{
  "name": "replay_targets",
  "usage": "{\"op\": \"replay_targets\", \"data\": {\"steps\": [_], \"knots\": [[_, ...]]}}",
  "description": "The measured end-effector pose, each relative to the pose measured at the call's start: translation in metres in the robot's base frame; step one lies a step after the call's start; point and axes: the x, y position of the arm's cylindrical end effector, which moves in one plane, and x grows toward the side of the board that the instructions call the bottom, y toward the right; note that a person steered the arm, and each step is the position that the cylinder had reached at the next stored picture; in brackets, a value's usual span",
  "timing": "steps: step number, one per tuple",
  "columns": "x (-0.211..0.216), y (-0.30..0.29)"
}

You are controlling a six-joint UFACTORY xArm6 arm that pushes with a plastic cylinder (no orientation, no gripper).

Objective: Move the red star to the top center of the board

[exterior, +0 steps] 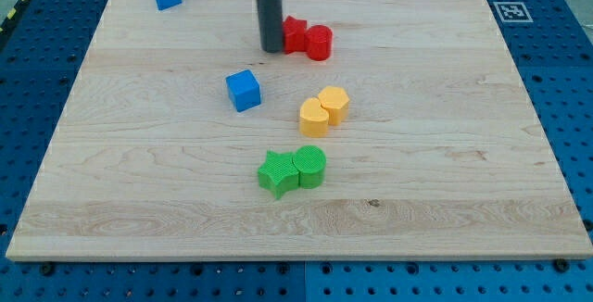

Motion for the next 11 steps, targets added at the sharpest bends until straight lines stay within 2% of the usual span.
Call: {"op": "replay_targets", "data": {"steps": [5,6,9,11], "knots": [[0.001,0.075],[0.001,0.076],[-0.051,0.054],[-0.059,0.045]]}}
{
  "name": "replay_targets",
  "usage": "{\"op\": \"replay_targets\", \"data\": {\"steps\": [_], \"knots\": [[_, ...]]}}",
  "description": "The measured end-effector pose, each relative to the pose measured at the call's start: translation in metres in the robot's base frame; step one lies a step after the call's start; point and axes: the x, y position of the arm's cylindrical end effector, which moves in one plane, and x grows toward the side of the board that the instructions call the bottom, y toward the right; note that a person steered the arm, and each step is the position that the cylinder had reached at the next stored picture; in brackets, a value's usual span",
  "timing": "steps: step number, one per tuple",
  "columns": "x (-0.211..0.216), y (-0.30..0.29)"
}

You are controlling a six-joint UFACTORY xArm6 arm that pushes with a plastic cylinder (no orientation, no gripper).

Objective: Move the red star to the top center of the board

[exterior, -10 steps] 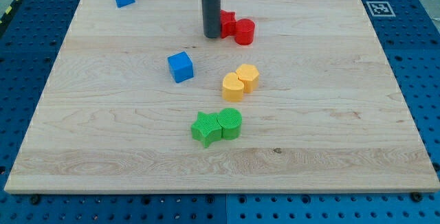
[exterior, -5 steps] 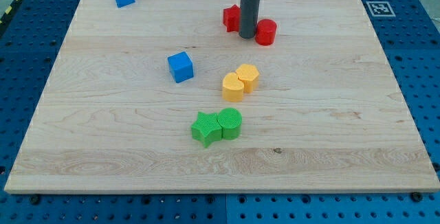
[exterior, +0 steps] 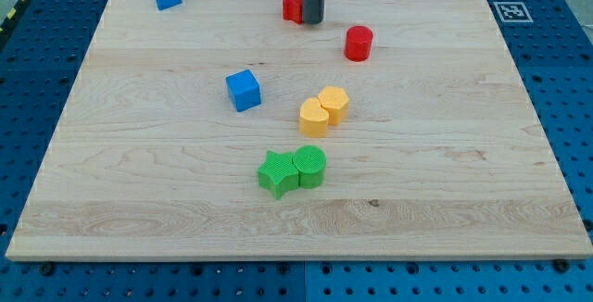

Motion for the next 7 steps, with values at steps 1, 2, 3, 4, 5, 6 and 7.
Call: {"op": "replay_targets", "data": {"steps": [1,2,3,4,5,6,7], "knots": [[0.0,0.0],[0.0,-0.004],[0.0,-0.015],[-0.003,-0.018],[-0.009,-0.018],[-0.01,-0.018],[-0.01,-0.018]]}}
